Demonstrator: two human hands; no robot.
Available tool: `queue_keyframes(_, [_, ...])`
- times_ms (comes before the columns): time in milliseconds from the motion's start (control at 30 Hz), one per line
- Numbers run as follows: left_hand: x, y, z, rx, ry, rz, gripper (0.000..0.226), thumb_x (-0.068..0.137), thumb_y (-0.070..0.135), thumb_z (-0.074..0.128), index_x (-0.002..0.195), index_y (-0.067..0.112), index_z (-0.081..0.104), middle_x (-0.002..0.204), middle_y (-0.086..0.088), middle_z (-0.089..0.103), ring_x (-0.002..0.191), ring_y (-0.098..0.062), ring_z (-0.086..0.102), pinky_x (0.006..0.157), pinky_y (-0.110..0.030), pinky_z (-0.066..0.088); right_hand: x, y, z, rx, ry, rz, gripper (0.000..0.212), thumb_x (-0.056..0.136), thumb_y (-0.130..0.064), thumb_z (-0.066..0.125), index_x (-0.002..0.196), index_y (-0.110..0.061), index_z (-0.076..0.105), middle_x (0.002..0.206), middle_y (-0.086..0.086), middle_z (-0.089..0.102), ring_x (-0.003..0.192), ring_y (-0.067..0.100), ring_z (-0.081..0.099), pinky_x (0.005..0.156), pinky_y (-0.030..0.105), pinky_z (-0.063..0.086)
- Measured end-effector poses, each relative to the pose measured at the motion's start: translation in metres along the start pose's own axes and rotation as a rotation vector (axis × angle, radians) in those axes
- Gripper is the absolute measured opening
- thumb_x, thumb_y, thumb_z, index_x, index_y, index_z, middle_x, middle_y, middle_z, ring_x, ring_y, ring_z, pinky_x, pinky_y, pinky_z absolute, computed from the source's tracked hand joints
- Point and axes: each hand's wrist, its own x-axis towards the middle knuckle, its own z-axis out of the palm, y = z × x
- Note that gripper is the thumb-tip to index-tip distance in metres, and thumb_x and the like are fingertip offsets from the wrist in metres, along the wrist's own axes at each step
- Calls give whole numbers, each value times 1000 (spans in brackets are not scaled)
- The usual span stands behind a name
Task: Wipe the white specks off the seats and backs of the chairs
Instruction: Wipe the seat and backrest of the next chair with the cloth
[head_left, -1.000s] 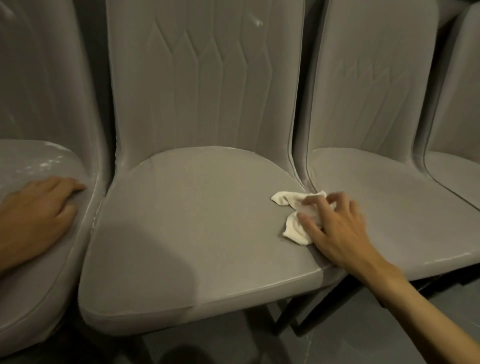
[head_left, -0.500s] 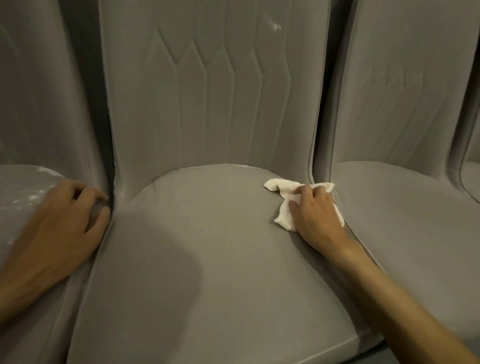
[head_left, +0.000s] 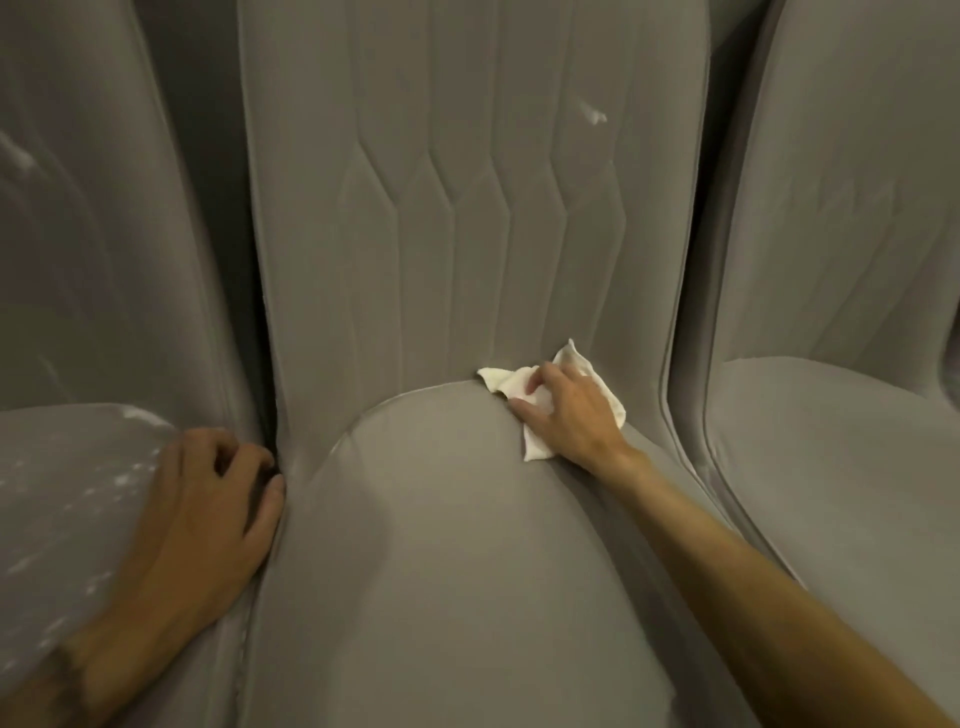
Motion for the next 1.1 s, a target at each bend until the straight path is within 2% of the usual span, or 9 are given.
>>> queue_keyframes(67, [0,1,-2,0,-15,-5,40,91,40,45,98,7,66,99,-12,43,89,-33,43,79,-50,39,-5,10,-2,12,12,4,39,86,-55,68,99,-19,59,135,10,53,127,25,47,97,33,38])
queue_keyframes(267, [-3,0,-1,-5,-48,-17,34,92,39,46,101,11,64,101,-10,45,92,-32,44,82,-47,40,13,-24,23,49,164,174,46,91,-58,57,113,-18,65,125,8,59,122,32,51,106,44,37])
queue_keyframes(467, [-4,-2,2,-8,-29,-13,36,91,38,47,101,9,65,102,-12,45,91,-34,45,82,-49,40,21,-46,34,83,30,-25,21,92,-41,60,101,-22,64,128,8,57,123,27,51,93,39,41])
queue_keyframes(567, [-4,-5,3,-3,-38,-9,36,90,38,48,103,9,66,103,-13,47,93,-34,45,83,-48,40,14,-20,22,26,60,11,19,90,-44,60,98,-27,64,118,-2,60,120,20,53,91,38,42])
queue_keyframes(733, [-4,-2,4,-3,-22,-33,29,90,36,51,103,12,63,104,-9,42,93,-31,41,80,-48,42,20,-56,46,66,134,134,29,89,-49,60,102,-23,65,137,14,54,128,31,48,100,40,39])
queue_keyframes(800, [-5,-2,4,-6,-22,-40,28,91,36,51,104,13,62,105,-8,40,93,-29,40,78,-47,44,20,-88,62,77,84,43,30,88,-52,62,98,-24,65,138,17,53,134,30,45,101,40,41])
queue_keyframes(867, [-6,-3,4,-3,-17,-32,30,91,37,49,104,13,62,106,-8,40,93,-29,39,78,-46,44,16,-104,70,135,0,-108,25,87,-45,66,94,-22,64,126,12,58,135,29,44,99,39,41])
queue_keyframes(967, [-7,-4,4,-11,-11,-16,33,90,39,48,104,13,63,106,-8,40,94,-29,40,79,-46,43,16,-79,49,113,-58,-168,18,90,-35,66,97,-18,63,125,11,58,139,29,40,107,39,35])
queue_keyframes(1100, [-6,-3,7,-8,-5,-8,32,91,38,48,104,13,62,106,-9,41,94,-28,39,77,-44,43,12,-29,22,31,32,18,21,94,-30,63,105,-12,62,131,15,53,124,34,49,101,37,37])
